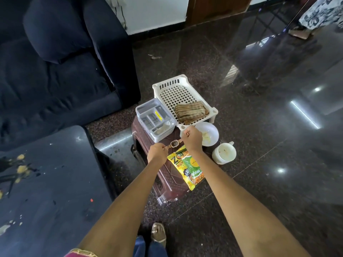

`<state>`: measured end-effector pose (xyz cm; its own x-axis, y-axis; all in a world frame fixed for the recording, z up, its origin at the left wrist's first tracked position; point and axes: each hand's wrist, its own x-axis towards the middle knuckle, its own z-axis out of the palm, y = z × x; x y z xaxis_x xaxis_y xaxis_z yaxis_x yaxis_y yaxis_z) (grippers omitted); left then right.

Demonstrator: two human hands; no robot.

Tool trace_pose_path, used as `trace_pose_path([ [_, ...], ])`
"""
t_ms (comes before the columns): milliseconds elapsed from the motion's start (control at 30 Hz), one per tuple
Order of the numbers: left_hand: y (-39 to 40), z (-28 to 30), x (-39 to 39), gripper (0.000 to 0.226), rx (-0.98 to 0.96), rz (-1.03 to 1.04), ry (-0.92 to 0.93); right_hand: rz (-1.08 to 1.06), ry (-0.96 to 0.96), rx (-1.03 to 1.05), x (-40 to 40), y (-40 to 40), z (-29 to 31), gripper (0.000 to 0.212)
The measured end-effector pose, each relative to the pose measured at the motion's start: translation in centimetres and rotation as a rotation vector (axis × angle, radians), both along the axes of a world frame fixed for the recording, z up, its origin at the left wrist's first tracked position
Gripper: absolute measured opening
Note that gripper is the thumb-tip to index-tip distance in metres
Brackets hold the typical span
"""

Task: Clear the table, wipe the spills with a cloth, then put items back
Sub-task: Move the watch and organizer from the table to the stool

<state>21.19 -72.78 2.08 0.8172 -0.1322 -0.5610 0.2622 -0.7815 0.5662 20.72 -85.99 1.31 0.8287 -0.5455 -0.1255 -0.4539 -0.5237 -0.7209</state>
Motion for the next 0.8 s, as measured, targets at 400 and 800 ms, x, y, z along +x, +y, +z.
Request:
trace_pose_path([
  [400,0.9,-1.9,-0.3,0.024,0.180,-0.039,-0.086,0.090,0.069,-0.247,0.5,0.3,-1.1,0.016],
  [800,4.5,-0.3,-1.9,0.027,0.154,-0.017,-0.108,0.121,-0.015,-0.179,-1.8,3.0,0.5,0.014],
])
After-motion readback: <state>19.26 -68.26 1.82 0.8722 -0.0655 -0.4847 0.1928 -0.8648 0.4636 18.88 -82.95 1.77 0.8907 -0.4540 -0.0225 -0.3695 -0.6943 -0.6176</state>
